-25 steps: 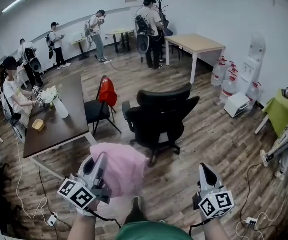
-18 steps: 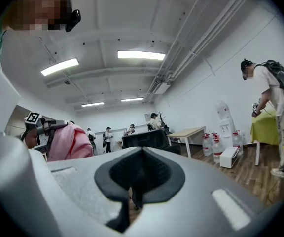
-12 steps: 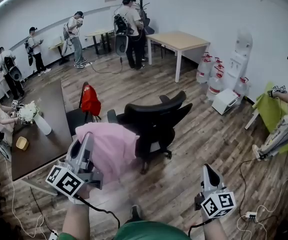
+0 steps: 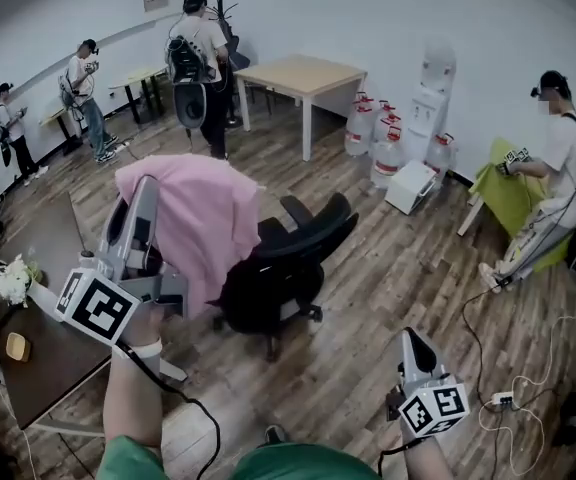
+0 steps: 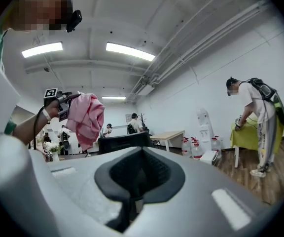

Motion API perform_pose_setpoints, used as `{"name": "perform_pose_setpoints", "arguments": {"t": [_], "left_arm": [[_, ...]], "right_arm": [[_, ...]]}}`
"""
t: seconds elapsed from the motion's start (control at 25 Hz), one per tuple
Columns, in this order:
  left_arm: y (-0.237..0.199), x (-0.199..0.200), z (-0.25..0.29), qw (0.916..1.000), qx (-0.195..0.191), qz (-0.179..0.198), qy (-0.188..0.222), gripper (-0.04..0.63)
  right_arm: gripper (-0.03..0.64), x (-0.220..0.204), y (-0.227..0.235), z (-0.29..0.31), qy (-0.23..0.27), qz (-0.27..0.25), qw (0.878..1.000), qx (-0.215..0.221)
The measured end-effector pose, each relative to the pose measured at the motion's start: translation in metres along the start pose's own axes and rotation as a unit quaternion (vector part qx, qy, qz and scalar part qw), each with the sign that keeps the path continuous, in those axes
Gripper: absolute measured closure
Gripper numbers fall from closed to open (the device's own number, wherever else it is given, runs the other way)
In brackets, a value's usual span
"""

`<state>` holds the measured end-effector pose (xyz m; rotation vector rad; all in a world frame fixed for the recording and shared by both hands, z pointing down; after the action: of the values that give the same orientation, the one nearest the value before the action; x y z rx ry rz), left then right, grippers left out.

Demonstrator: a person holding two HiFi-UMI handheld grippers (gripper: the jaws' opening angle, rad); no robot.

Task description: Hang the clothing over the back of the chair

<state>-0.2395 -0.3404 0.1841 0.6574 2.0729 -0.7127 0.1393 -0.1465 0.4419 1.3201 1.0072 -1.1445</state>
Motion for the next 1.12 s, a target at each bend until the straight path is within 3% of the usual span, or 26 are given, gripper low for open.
{"name": "perform_pose_setpoints", "arguments": {"t": [0.12, 0.24, 0.4, 0.64, 0.84, 1.0, 1.12], "left_arm": [[-0.005, -0.012, 0.052, 0.9981, -0.049, -0.036, 0.001, 0.512], [-0.012, -0.046, 0.105, 0.9943, -0.065, -0.082, -0.02, 0.512], [-0.011, -0.105, 0.158, 0.9854, -0.069, -0.131, -0.084, 0.512], [0.009, -0.164, 0.165, 0.9664, -0.05, -0.206, -0.146, 0.511], [0.032, -0.175, 0.153, 0.9549, -0.02, -0.255, -0.151, 0.509], [0.071, -0.152, 0.145, 0.9453, -0.039, -0.301, -0.121, 0.509], [0.087, -0.14, 0.139, 0.9468, -0.042, -0.302, -0.103, 0.509]], "right_arm": [[0.615, -0.003, -0.001, 0.004, -0.002, 0.001, 1.0, -0.028], [0.615, -0.007, 0.003, 0.006, -0.005, 0.0, 0.999, -0.048], [0.615, -0.014, 0.014, 0.006, -0.01, -0.003, 0.998, -0.065], [0.615, -0.01, 0.042, 0.008, -0.011, 0.0, 0.999, -0.051], [0.615, -0.012, 0.075, 0.011, -0.02, 0.018, 0.999, -0.034], [0.615, -0.012, 0.086, 0.024, -0.019, 0.024, 1.0, 0.0], [0.615, -0.012, 0.087, 0.032, -0.019, 0.026, 0.999, 0.024]]}}
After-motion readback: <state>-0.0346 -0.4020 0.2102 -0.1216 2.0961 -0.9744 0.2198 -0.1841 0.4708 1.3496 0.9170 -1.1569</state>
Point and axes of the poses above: the fingertips, and each gripper's own axes: z forward along the fingers, y to its right, x out of its top, the point moved 3 cm from there along -z, backward along the fingers, and after that the axes turned 1 degree about x, right-handed, at the moved point
